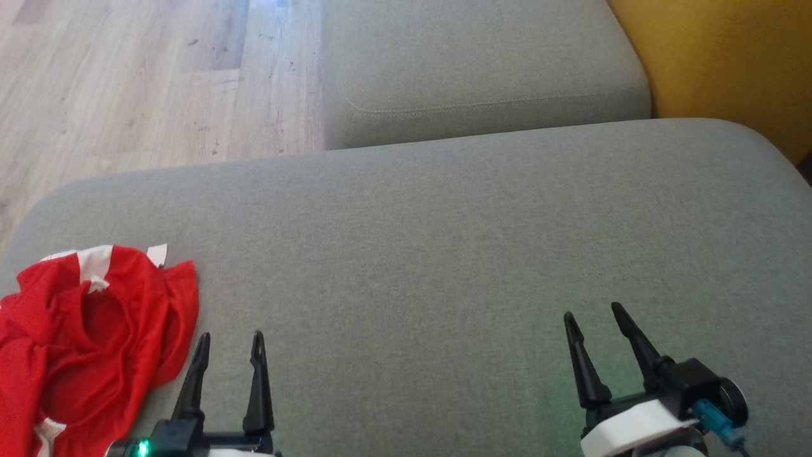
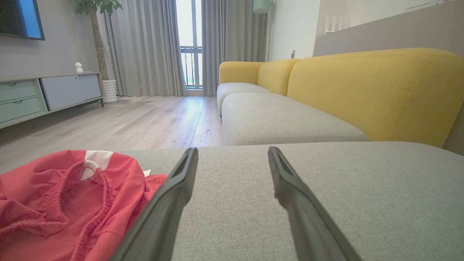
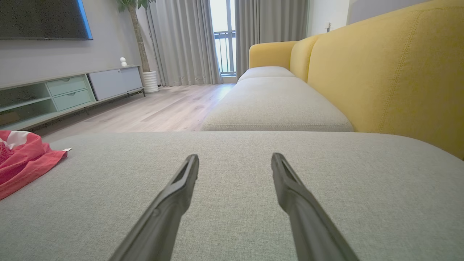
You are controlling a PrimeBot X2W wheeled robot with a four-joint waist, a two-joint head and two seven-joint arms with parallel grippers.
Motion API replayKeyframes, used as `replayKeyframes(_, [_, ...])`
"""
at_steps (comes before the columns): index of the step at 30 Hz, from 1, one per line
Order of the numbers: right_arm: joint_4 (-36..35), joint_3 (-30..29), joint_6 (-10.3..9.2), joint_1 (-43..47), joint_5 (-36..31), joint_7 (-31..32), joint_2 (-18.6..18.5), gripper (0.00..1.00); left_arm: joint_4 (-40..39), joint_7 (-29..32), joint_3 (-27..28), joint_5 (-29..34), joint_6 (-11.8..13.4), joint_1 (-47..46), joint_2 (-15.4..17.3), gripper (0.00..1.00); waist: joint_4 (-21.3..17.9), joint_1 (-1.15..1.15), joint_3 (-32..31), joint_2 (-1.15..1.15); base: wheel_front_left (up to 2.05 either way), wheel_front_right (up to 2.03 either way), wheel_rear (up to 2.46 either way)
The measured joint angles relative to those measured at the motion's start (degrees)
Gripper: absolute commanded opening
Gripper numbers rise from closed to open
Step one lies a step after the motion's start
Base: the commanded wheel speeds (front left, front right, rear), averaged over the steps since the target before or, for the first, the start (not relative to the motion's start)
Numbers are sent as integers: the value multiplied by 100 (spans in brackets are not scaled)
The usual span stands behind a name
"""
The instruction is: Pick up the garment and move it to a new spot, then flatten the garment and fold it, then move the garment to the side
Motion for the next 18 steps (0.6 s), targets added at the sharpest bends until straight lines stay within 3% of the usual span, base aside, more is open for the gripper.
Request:
replayKeyframes(12, [40,-69,0,58,-26,0,23,100,82,0,14,-2,26,-1,-3,100,45,0,11,0,0,0,0])
replayKeyframes(18, [63,-67,0,65,-25,0,25,100,261,0,20,-3,110,-12,-9,100,263,0,14,0,0,0,0])
